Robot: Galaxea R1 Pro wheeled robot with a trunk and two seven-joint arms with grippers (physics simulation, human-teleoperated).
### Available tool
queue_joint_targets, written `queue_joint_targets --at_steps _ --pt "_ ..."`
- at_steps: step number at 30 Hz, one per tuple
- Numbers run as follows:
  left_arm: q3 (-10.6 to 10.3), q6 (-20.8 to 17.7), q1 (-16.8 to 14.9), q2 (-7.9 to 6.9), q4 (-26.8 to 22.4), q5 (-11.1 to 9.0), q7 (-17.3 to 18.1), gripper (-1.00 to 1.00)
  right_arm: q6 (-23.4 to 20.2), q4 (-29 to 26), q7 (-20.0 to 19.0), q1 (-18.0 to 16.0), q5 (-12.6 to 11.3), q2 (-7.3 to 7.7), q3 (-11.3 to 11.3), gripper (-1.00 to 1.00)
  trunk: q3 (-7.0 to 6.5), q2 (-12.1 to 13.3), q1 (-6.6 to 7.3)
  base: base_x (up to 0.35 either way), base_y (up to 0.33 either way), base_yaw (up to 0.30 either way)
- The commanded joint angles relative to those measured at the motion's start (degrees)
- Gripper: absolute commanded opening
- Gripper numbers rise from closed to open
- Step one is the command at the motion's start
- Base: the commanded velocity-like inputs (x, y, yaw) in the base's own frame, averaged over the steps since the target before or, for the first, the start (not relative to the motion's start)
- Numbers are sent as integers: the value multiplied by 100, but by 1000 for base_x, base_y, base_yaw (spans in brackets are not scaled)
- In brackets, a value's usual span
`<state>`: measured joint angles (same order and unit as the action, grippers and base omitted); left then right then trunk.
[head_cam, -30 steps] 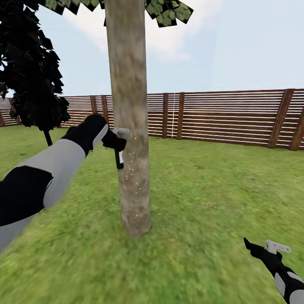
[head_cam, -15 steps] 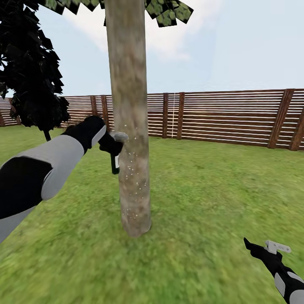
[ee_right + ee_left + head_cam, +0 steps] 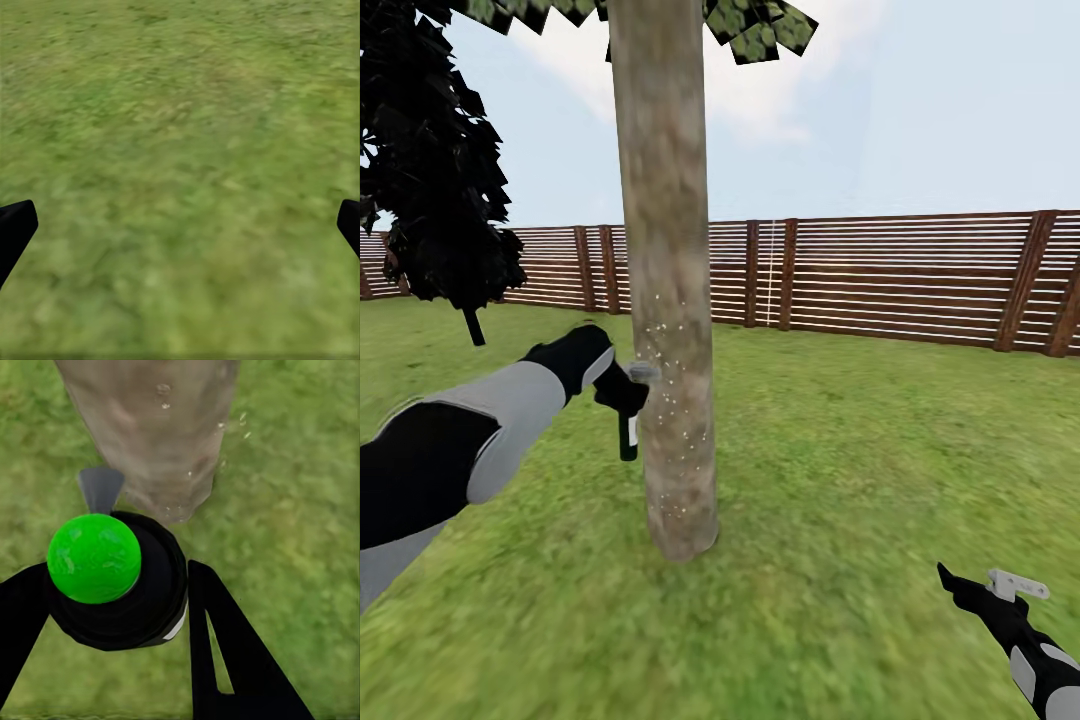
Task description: In the garden, pick up the pesticide atomizer on the floor and spray pesticide onto both trees until each tree trunk is fully covered.
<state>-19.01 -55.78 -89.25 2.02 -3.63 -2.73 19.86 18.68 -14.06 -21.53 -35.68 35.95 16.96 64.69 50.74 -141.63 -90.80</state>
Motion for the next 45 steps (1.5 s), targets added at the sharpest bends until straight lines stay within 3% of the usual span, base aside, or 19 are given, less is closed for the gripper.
queue_joint_targets --at_steps 1,21,29,39,45 --pt "3 8 82 0 -4 1 3 -100 1 0 0 0 0 0 0 100 -1 -1 1 0 0 0" --pt "-4 522 1578 8 -13 14 0 -100 0 6 -9 0 0 0 -6 100 -1 -1 1 0 0 0" --pt "-6 648 1825 9 -7 10 0 -100 -3 0 0 0 0 0 -7 100 -1 -1 1 0 0 156" --pt "-6 616 1857 21 1 7 -9 -100 3 7 -18 0 7 0 -8 100 -1 -1 1 0 -3 144" --pt "-24 619 1958 63 -6 10 -9 -100 -1 0 -1 0 8 0 -9 100 -1 -1 1 0 -263 112"
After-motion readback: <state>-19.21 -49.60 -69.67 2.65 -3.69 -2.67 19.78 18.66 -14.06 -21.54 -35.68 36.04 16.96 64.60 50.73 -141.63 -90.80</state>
